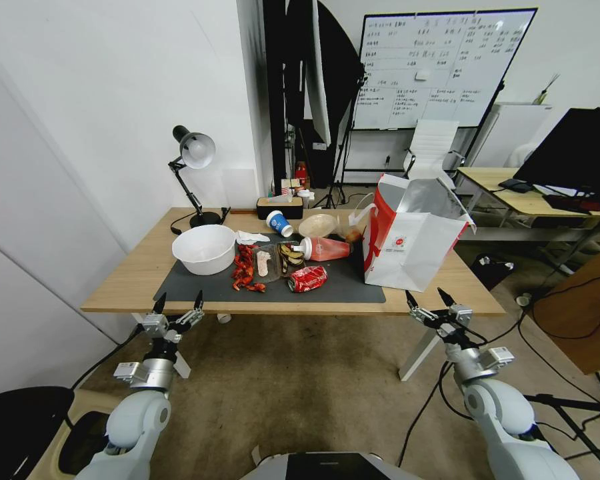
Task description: Pick up the food delivery bag from the floor and place it on the table.
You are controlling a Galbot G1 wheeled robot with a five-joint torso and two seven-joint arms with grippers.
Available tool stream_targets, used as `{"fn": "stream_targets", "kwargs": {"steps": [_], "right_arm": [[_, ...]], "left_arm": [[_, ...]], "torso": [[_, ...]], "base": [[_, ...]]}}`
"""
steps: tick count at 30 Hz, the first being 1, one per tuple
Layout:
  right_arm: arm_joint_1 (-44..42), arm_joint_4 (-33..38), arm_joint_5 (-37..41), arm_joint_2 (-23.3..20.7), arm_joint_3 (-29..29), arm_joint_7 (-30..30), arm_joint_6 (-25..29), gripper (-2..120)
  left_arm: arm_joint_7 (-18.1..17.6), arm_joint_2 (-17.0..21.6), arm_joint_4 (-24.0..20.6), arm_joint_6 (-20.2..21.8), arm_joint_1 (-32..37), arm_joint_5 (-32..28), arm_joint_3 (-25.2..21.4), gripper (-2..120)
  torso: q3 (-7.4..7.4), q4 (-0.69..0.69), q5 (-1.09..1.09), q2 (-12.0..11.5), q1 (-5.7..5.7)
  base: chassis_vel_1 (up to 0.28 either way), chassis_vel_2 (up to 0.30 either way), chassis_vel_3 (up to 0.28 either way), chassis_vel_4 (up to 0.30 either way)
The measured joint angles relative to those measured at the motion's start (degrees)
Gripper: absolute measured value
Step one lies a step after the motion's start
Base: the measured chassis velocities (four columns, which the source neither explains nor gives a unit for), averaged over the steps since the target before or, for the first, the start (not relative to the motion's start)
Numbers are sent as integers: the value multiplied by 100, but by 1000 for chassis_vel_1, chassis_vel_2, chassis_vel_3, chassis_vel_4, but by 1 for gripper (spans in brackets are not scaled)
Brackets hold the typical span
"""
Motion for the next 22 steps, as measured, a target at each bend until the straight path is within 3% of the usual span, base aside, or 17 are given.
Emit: {"fn": "stream_targets", "kwargs": {"steps": [22], "right_arm": [[-1,10,1,-1,3,8,0,100]], "left_arm": [[-2,1,-6,11,1,-3,1,100]], "torso": [[0,0,0,0,0]], "base": [[0,0,0,0]]}}
